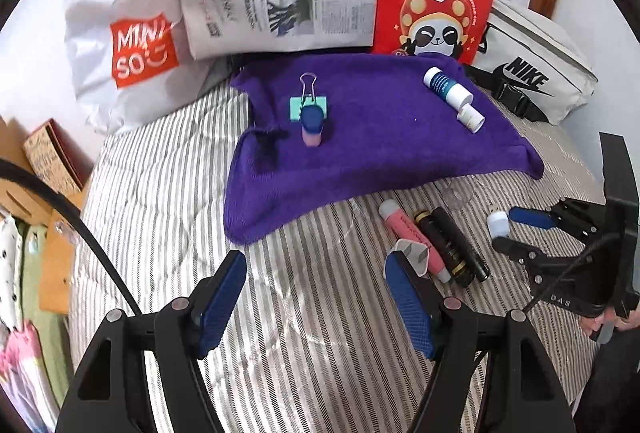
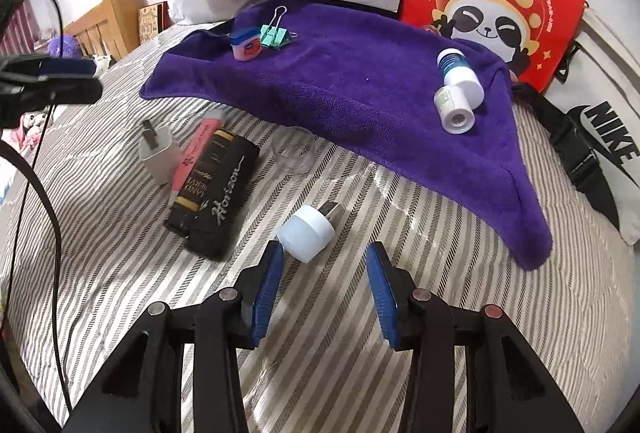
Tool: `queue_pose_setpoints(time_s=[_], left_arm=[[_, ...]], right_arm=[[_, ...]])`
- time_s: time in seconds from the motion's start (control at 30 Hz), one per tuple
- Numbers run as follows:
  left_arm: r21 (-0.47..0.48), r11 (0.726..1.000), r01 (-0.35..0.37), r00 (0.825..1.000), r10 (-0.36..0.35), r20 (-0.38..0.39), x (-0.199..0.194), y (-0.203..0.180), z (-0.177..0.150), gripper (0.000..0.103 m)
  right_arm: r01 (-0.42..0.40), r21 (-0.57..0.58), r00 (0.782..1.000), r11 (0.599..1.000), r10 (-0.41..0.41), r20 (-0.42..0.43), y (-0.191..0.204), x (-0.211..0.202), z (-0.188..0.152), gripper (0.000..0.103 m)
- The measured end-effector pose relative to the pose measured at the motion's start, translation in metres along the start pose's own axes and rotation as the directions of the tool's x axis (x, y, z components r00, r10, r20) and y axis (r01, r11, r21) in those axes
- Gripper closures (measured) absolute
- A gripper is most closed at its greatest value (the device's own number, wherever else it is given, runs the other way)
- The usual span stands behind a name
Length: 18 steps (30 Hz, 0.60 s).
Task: Organize rigid objects
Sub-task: 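Open both grippers and pull back from the towel toward the loose items, then grasp the white plug charger with the left gripper while the right grasps a white cap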
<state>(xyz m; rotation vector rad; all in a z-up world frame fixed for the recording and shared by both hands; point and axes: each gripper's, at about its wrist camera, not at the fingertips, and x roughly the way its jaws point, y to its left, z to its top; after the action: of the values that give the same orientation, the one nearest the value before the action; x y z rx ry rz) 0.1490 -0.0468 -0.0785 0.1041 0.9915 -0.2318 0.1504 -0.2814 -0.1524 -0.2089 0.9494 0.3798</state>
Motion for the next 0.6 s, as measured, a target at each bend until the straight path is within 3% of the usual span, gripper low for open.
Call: queue_pose_setpoints(time_s=[0.17,0.37,0.6], left_arm=[[-0.034,0.997,0.067,0.998,-0.067,-0.004,0.009,-0.002,-0.008,0.033],[0.007,0.991,0.132,0.991,-0.132,-0.010,0.023,-0.020,-0.018,0.033],[0.063,0.987,0.147,0.989,-0.146,-0.020,0.037,-0.036,-0.019,0.033]], right_arm=[[-0.004,-0.008,1.000,1.000,0.005,0.024,0.002,0.008,0.007,0.060],[-0.032,-0.003,0.998,0.999,0.032,0.048,0.003,0.011,0.010,0.067],[0.010,0.030,0.999,1.000,-0.011,0.031,-0.013,0.002,0.000,0.067]])
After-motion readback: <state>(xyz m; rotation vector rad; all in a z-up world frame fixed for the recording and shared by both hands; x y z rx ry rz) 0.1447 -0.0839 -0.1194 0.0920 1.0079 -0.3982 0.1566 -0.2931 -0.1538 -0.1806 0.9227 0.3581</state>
